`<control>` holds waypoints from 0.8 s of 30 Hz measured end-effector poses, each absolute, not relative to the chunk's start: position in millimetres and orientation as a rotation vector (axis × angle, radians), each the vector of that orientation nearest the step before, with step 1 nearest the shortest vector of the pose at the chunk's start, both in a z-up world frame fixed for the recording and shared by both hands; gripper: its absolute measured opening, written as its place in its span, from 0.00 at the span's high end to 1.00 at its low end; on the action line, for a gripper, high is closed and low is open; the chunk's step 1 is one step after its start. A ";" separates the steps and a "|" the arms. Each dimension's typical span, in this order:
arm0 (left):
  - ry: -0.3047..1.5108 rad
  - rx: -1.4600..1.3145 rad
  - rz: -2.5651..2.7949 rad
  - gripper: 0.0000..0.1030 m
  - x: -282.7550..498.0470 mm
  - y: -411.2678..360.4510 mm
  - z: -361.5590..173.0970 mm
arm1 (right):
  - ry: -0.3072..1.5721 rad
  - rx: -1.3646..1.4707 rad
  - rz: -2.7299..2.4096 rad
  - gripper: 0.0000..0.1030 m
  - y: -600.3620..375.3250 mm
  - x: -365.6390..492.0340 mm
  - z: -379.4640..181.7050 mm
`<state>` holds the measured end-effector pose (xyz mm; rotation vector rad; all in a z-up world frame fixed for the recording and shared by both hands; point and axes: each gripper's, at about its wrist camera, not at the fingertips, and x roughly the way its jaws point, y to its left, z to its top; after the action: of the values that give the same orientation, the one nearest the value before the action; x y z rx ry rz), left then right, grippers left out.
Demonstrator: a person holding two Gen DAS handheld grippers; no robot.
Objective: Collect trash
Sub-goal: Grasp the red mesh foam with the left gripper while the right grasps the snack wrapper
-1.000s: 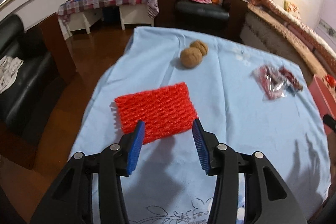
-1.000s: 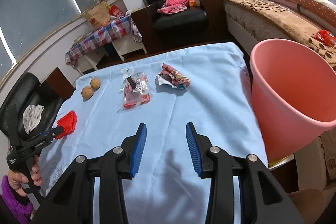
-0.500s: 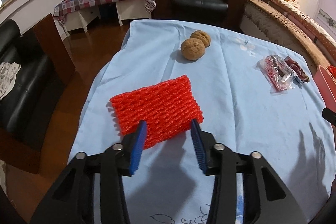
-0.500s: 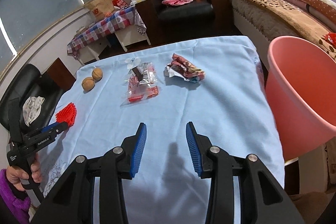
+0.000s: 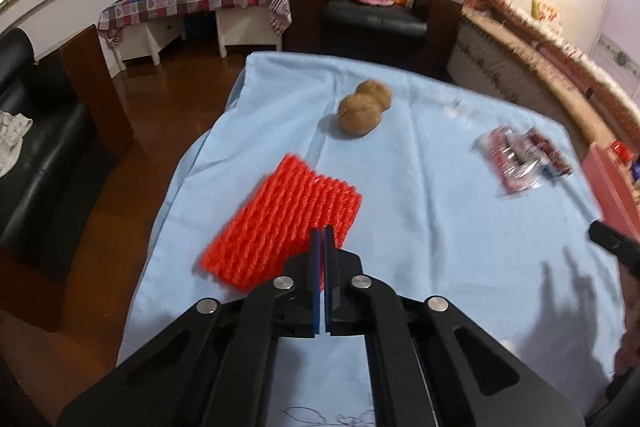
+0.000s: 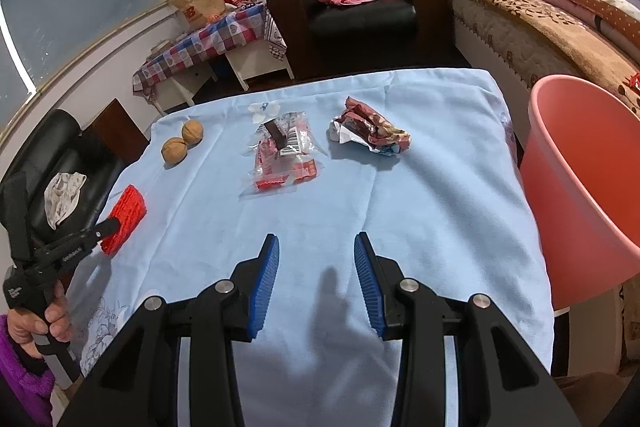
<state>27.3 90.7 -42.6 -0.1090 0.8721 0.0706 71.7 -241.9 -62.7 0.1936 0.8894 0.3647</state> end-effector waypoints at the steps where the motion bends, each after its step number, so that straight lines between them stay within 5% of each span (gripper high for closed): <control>1: 0.859 -0.114 0.063 1.00 26.5 89.8 -38.7 | 0.890 0.192 0.366 0.63 -241.1 71.9 -62.0; 24: 0.786 -0.260 -0.139 1.00 36.4 60.7 -13.5 | 0.766 0.160 0.404 0.63 -219.2 141.2 -33.7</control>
<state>36.4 60.7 -13.5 -0.2600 0.7860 -0.1389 141.2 -219.2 -33.7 0.1604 0.7664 0.4035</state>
